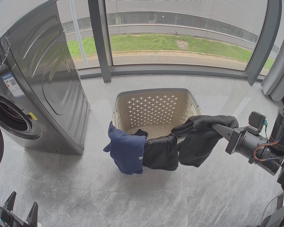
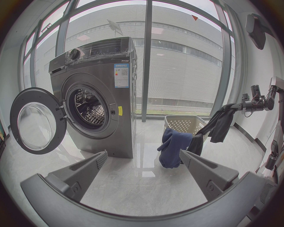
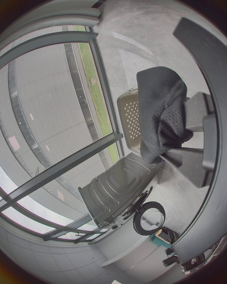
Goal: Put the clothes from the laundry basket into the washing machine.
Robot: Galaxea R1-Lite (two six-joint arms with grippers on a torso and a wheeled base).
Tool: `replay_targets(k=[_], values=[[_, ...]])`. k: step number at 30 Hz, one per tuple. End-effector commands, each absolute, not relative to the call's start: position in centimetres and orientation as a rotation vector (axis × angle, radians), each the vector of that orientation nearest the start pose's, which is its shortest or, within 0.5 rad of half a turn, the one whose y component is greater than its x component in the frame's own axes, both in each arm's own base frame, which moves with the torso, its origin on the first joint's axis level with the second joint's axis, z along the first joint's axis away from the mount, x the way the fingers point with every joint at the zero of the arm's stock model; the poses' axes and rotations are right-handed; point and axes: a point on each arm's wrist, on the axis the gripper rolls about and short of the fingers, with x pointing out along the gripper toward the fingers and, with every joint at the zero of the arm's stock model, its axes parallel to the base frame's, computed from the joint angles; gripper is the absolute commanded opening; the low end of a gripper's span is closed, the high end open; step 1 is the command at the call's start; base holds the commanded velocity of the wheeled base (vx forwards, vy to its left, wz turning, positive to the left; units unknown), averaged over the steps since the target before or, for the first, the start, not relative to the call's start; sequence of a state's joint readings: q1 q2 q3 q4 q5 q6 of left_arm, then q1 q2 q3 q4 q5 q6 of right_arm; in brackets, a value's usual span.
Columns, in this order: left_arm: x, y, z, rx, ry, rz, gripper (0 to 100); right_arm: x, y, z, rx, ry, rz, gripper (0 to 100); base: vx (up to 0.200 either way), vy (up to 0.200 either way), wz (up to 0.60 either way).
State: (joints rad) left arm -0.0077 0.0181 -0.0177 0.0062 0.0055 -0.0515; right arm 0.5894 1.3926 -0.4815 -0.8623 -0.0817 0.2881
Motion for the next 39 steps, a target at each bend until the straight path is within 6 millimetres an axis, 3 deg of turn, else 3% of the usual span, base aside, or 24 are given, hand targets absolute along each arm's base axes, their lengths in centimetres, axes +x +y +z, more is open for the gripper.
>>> replay_targets(k=[1, 13, 39], values=[[-2.29, 0.03, 7.57, -0.054, 0.005, -0.001, 100, 17.99, 11.88, 19.85, 0.263, 0.117, 0.474, 0, 0.000, 0.200, 0.00], [-2.28, 0.03, 7.53, -0.055, 0.006, -0.003, 100, 18.03, 11.93, 19.71, 0.227, 0.105, 0.375, 0, 0.000, 0.200, 0.00], [-2.28, 0.03, 7.53, -0.054, 0.006, -0.001, 100, 17.95, 12.17, 20.12, 0.236, 0.086, 0.394, 0, 0.000, 0.200, 0.00]])
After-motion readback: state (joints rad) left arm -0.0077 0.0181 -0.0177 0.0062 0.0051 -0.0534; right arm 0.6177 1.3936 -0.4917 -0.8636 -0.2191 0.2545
